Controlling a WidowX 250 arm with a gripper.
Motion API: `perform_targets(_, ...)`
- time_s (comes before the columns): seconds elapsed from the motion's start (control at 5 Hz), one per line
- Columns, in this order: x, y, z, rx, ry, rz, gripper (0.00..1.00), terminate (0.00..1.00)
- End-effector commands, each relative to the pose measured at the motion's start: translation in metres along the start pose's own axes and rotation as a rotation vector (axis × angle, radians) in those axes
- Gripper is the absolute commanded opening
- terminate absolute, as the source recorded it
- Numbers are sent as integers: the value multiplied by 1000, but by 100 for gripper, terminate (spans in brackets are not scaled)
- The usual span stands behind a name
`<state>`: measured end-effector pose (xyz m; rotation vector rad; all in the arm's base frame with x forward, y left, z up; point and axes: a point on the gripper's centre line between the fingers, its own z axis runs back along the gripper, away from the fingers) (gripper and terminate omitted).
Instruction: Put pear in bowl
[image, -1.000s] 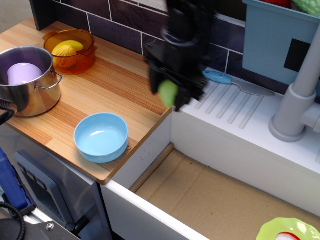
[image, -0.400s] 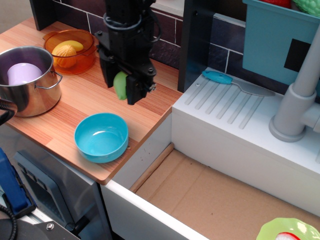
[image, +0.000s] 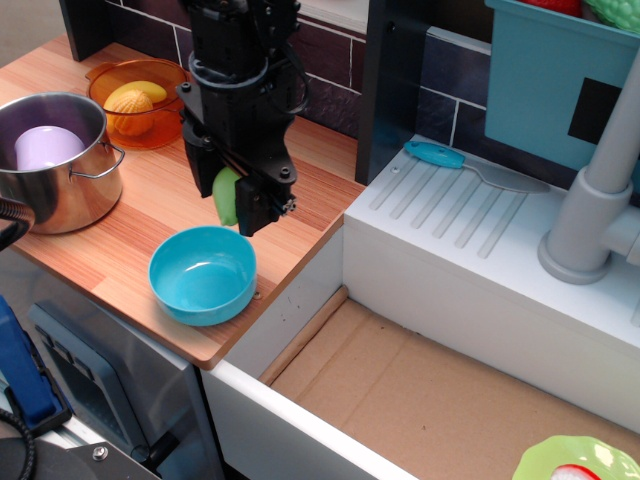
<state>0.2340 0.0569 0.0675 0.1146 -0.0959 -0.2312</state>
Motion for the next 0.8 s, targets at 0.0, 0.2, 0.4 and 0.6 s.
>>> perform_targets(0.0,-2,2,12,19,-63,-36,100,0)
perform_targets(0.2,-2,2,12,19,-63,-36,100,0)
perform_targets(0.4,-2,2,12,19,-63,-36,100,0)
perform_targets(0.6,-2,2,12,19,-63,-36,100,100)
